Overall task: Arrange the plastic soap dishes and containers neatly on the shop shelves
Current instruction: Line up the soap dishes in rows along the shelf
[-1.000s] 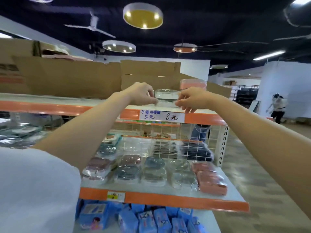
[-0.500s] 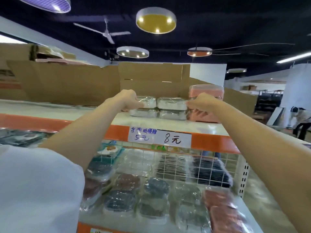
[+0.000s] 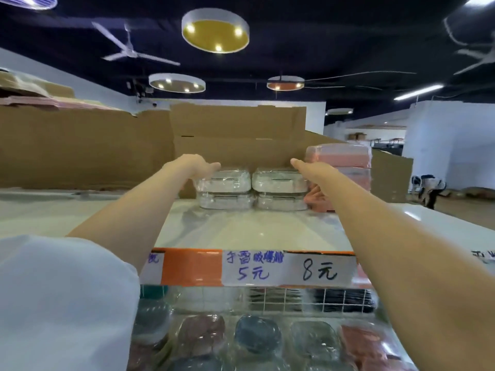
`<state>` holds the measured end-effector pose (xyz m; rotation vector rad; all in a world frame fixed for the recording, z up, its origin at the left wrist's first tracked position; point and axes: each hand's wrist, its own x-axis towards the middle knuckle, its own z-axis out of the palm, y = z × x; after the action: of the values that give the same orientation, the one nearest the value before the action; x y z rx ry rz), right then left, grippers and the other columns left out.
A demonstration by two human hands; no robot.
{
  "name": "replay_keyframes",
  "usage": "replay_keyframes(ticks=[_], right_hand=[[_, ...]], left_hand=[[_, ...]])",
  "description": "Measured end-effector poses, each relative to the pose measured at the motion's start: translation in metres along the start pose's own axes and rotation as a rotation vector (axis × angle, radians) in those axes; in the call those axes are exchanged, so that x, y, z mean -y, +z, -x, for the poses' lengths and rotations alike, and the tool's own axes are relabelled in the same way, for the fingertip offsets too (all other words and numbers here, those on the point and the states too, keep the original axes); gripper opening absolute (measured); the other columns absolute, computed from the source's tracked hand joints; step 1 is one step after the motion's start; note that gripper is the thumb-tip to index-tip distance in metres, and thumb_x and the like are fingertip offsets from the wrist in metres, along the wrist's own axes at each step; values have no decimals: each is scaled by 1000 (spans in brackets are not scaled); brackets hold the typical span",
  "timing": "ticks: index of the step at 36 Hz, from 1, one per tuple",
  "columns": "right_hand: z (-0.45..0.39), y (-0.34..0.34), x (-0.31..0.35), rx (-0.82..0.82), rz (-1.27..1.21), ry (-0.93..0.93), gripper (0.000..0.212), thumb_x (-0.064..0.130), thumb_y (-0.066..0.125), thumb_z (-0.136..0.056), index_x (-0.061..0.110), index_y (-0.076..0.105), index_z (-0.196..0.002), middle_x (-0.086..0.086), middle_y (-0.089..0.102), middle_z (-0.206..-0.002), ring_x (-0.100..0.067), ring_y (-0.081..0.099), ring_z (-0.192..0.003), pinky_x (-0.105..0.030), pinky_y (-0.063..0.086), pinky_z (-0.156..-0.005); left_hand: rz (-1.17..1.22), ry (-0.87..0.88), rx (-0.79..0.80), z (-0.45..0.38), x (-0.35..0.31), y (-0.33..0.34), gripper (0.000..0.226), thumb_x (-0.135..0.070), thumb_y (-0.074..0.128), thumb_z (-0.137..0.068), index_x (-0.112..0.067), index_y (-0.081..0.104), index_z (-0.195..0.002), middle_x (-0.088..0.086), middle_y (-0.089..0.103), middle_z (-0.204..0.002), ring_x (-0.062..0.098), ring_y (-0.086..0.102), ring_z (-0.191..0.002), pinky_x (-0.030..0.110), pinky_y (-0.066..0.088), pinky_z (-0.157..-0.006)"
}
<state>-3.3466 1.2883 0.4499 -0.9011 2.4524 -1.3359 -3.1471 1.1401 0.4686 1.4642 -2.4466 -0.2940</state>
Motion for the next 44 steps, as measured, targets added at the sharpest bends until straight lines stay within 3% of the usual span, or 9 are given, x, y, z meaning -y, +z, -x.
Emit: replay_keyframes(ticks=[9,12,15,21,24,28,33,39,44], right_hand=[[-3,17,1,-100,-103,82,49,45,62,-89,6,50,-117,-19,56,-121,-28,68,-52,-28,51,-44],[2,17,4,-85,-189,119,53,34,65,-90,6,45,-131,-16,57,-105,-27,66,-56,-23,46,-35],[9,16,8,-48,-307,155,34,23,64,-93,4,49,-117,-14,55,-90,-27,62,-71,-27,46,-29],[23,19,11,10,-456,153,20,20,61,-94,8,48,-103,-8,50,-77,-17,53,-64,-31,55,-67],[29,17,9,84,-506,169,15,17,62,-92,9,50,-96,-1,41,-65,-10,38,-53,-24,47,-60],[39,13,-1,104,-469,156,22,23,65,-86,8,51,-93,-5,49,-59,-15,45,-53,-27,46,-69],[59,11,-3,179,-565,105,14,16,59,-88,5,51,-90,0,44,-48,-12,42,-42,-25,41,-58],[86,7,-2,203,-671,77,12,17,58,-89,12,47,-89,5,41,-38,-6,38,-32,-19,40,-55],[116,1,0,209,-717,13,18,19,54,-93,15,45,-79,3,41,-40,-8,42,-37,-20,42,-55]], left_hand=[[196,14,10,-20,4,17,77,-64,28,-95,-5,38,-143,19,44,-139,36,63,-98,42,52,-90],[328,-12,40,-22,9,19,79,-66,39,-91,-7,38,-143,18,46,-135,35,62,-90,38,55,-72],[434,-19,81,-22,14,19,77,-63,47,-89,-8,36,-142,16,49,-123,31,58,-74,33,44,-52],[593,64,56,-21,15,17,66,-52,58,-88,-8,42,-135,13,46,-125,24,58,-70,36,54,-74],[742,99,53,-20,15,14,61,-41,70,-83,-6,47,-127,10,47,-113,21,54,-75,35,57,-78],[891,112,142,-11,18,10,51,-32,77,-78,-9,50,-115,6,45,-83,14,46,-61,26,53,-65],[968,142,194,0,26,15,47,-25,80,-76,-6,58,-113,3,44,-74,15,48,-64,33,56,-80],[1042,145,133,39,31,5,32,-25,79,-76,-10,52,-85,5,49,-84,17,57,-78,33,60,-65],[1135,130,17,78,38,0,36,-26,77,-79,-9,54,-102,1,46,-78,12,52,-66,33,59,-74]])
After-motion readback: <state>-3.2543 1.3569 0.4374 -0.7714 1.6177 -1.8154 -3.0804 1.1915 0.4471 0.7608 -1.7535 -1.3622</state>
